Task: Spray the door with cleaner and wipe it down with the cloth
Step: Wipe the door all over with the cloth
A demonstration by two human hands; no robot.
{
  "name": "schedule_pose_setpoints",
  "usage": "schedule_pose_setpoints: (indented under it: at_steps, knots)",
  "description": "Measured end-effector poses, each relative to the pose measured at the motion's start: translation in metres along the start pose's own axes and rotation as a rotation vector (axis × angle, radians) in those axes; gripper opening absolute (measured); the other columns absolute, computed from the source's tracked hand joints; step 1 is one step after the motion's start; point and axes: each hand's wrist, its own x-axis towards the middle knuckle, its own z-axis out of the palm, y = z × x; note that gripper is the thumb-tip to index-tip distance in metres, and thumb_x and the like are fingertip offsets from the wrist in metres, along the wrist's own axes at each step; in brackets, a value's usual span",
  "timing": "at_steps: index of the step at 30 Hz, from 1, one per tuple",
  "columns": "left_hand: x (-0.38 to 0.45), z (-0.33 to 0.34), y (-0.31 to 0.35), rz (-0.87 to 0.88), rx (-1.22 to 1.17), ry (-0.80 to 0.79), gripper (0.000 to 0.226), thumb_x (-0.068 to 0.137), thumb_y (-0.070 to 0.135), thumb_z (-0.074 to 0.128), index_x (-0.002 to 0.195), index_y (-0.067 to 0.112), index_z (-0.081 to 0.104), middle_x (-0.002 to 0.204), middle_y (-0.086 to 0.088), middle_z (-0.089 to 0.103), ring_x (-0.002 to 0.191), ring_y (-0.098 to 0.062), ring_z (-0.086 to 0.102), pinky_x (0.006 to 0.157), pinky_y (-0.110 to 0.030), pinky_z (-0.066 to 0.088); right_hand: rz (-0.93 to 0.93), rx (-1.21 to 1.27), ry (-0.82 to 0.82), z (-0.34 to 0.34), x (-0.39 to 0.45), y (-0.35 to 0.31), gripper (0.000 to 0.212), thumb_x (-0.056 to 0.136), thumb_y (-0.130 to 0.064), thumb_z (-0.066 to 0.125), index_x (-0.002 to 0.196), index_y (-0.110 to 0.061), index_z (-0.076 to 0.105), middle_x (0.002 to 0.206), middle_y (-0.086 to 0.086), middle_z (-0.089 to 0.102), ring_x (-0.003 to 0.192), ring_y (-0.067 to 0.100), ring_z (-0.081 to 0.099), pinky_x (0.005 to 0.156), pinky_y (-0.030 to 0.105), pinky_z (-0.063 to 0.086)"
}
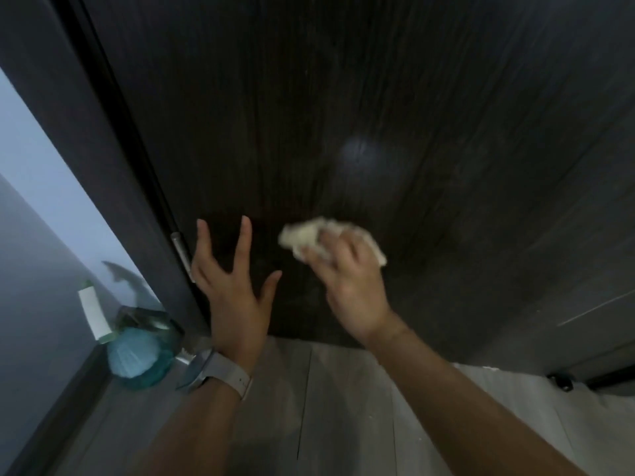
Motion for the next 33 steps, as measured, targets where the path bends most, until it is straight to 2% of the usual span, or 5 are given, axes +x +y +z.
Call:
schedule_pose_setpoints:
  at_steps: [5, 13, 23, 29, 33]
  knots:
    - [0.016, -0.010, -0.004, 0.004, -0.042, 0.059, 0.085, 0.088, 0.040, 0.070, 0.155, 0.023, 0.020, 0.162, -0.016, -0.001, 0.146, -0.037, 0.006, 0.117, -0.058, 0.016, -0.173, -0.028, -0.581, 0.032, -0.095, -0.002, 0.023, 0.080, -0.018, 0.063, 0.100, -0.016, 0.075, 0.109, 0.003, 0.066, 0.107, 0.024, 0.048, 0.084, 0.035, 0.055]
    - [0.014, -0.004, 0.005, -0.070, -0.149, 0.080, 0.067, 0.099, 0.036, 0.057, 0.154, 0.032, 0.019, 0.164, -0.006, 0.001, 0.140, -0.013, 0.001, 0.118, -0.042, 0.010, 0.130, 0.017, 0.028, -0.036, 0.037, -0.006, 0.042, 0.088, -0.002, 0.040, 0.120, -0.006, 0.066, 0.119, 0.010, 0.038, 0.103, 0.031, 0.039, 0.091, 0.039, 0.037]
    - [0.016, -0.011, -0.002, -0.052, -0.198, 0.014, 0.057, 0.102, 0.039, 0.045, 0.153, 0.041, 0.017, 0.164, 0.001, -0.003, 0.141, -0.011, -0.001, 0.119, -0.046, 0.008, 0.240, 0.021, -0.148, -0.034, 0.019, -0.020, 0.052, 0.080, -0.005, 0.035, 0.126, -0.008, 0.061, 0.121, 0.013, 0.042, 0.105, 0.031, 0.038, 0.085, 0.042, 0.049]
    - [0.013, -0.016, 0.007, -0.094, -0.224, -0.017, 0.056, 0.103, 0.040, 0.043, 0.153, 0.040, 0.016, 0.164, 0.002, -0.006, 0.138, -0.004, -0.009, 0.106, -0.006, -0.014, 0.296, -0.003, -0.330, -0.027, -0.014, -0.033, 0.059, 0.071, 0.006, 0.063, 0.128, -0.009, 0.060, 0.125, 0.018, 0.052, 0.110, 0.035, 0.038, 0.088, 0.047, 0.052]
    - [0.015, -0.015, 0.010, -0.089, -0.220, -0.036, 0.056, 0.104, 0.040, 0.040, 0.152, 0.041, 0.013, 0.164, 0.002, -0.008, 0.140, -0.007, -0.009, 0.101, 0.000, -0.017, 0.362, 0.010, -0.228, -0.035, 0.013, -0.032, 0.059, 0.079, -0.005, 0.031, 0.133, -0.010, 0.055, 0.126, 0.016, 0.046, 0.111, 0.033, 0.035, 0.091, 0.045, 0.049]
